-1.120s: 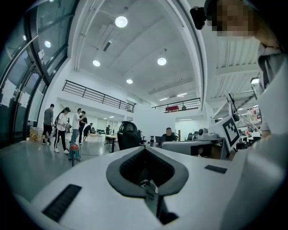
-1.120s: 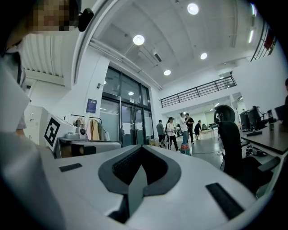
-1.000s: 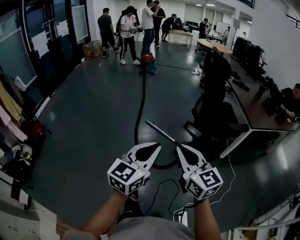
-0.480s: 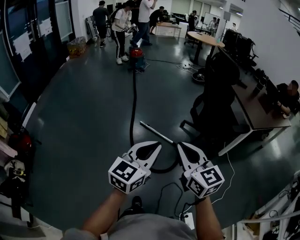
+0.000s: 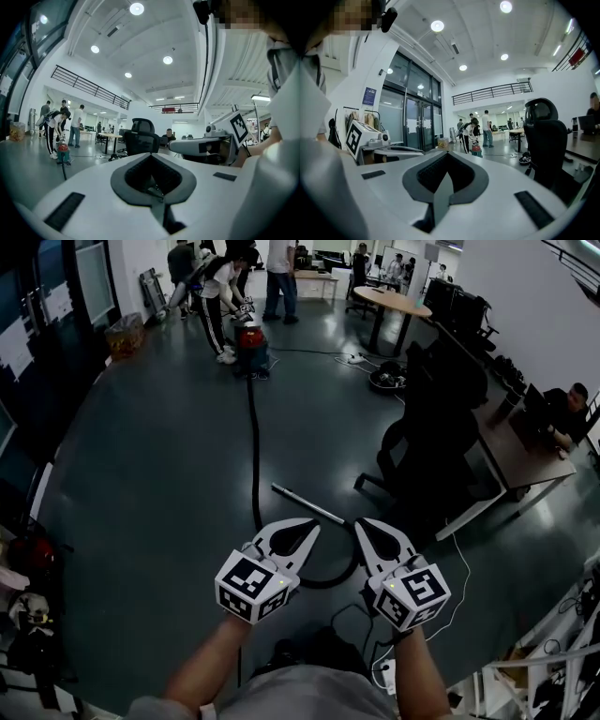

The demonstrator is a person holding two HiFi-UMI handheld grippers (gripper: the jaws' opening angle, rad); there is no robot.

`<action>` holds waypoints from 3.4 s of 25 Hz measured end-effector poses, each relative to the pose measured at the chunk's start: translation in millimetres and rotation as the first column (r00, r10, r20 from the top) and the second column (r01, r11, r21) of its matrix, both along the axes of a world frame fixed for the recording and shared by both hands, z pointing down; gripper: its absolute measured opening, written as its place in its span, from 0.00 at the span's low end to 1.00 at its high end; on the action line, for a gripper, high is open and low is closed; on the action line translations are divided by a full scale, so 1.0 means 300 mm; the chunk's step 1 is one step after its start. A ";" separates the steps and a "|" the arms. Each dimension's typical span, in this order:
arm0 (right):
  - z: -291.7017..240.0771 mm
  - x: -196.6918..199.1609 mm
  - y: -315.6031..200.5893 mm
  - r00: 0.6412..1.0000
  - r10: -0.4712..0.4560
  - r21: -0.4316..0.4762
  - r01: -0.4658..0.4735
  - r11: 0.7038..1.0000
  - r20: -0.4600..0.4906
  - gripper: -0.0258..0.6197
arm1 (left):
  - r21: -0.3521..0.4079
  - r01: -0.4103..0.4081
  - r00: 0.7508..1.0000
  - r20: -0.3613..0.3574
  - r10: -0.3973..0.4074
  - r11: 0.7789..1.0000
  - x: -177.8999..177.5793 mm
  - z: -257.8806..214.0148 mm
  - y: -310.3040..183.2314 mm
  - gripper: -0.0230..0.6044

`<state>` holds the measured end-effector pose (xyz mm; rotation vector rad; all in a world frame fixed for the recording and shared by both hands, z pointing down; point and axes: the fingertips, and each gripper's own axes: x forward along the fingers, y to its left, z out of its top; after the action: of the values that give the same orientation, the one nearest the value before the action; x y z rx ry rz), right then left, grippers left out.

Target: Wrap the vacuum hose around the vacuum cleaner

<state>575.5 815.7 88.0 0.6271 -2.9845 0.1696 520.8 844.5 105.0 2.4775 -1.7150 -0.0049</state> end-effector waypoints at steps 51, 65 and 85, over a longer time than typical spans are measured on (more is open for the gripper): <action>1.359 -0.483 -1.451 0.912 0.328 -0.300 -0.393 0.869 -0.245 0.05 | -0.435 -0.377 0.894 0.059 0.443 0.818 -0.615 1.481 -1.540 0.05; 2.356 -0.483 -1.589 0.898 0.335 -0.308 -0.416 0.856 -0.284 0.05 | -0.533 -0.421 0.820 0.122 0.559 0.734 -0.600 2.607 -1.683 0.05; 3.048 -0.472 -1.613 0.884 0.286 -0.277 -0.399 0.874 -0.371 0.05 | -0.737 -0.450 0.438 0.309 0.844 0.504 -0.634 3.546 -1.888 0.47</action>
<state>433.8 331.7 1002.5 1.0266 -2.4224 0.5495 330.7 278.1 1168.9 2.5696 -0.4215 1.3891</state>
